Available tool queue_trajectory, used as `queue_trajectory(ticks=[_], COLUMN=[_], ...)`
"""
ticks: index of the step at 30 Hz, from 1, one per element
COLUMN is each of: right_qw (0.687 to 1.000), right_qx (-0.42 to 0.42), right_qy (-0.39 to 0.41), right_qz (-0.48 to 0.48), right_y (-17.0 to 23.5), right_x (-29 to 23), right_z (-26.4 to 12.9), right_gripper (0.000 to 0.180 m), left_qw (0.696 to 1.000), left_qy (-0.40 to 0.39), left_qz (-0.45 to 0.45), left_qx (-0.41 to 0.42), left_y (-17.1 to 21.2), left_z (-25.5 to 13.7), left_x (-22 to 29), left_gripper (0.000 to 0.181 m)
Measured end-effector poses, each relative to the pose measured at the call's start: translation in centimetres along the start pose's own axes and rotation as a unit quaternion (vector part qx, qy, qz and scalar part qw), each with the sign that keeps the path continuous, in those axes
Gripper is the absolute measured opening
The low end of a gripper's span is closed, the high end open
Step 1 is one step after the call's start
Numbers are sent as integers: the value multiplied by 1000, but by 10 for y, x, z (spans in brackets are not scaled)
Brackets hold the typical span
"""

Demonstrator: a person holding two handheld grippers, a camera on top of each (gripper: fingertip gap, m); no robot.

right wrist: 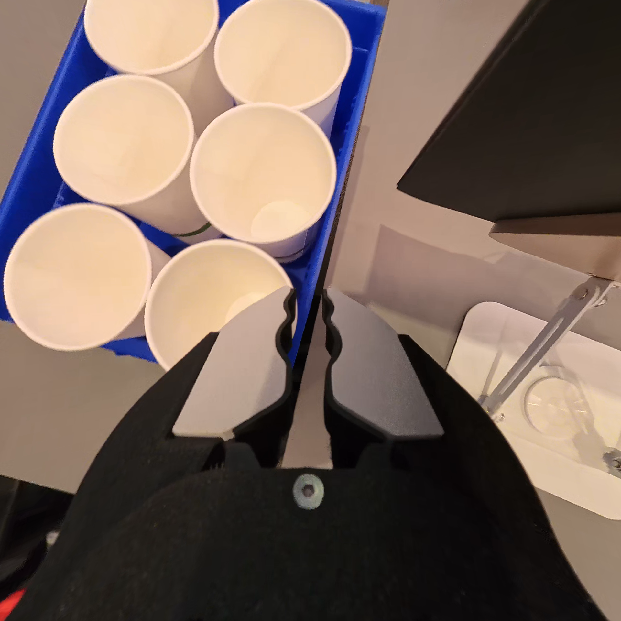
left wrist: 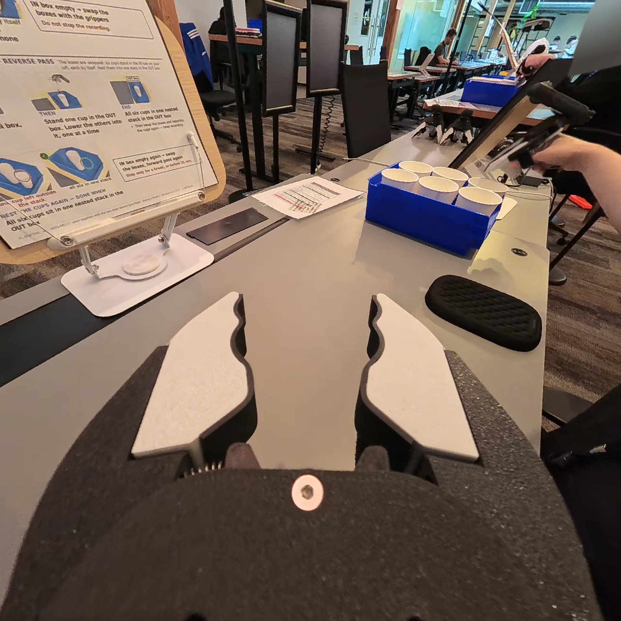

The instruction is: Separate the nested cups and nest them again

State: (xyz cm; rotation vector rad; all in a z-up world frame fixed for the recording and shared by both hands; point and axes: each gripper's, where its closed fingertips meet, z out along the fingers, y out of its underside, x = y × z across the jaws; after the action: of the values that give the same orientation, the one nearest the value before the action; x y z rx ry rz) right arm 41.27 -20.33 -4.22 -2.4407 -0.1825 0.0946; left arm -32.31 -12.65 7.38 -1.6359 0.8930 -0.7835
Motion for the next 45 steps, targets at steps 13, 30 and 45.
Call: queue_trajectory(ticks=[13, 30, 45], right_qw=[999, 999, 1000], right_qx=[-40, 5, 30], right_qy=[1, 14, -7], right_qz=[6, 29, 1], right_y=[47, 57, 35], right_x=[-12, -15, -65], right_z=[-20, 6, 23], right_gripper=[13, 7, 8], left_qw=[1000, 1000, 999], left_qy=[10, 12, 18], left_qz=[-2, -12, -18], left_qx=[-9, 10, 21], left_y=[9, 13, 18], left_z=[4, -5, -16], left_x=[4, 3, 4], left_gripper=[70, 70, 70])
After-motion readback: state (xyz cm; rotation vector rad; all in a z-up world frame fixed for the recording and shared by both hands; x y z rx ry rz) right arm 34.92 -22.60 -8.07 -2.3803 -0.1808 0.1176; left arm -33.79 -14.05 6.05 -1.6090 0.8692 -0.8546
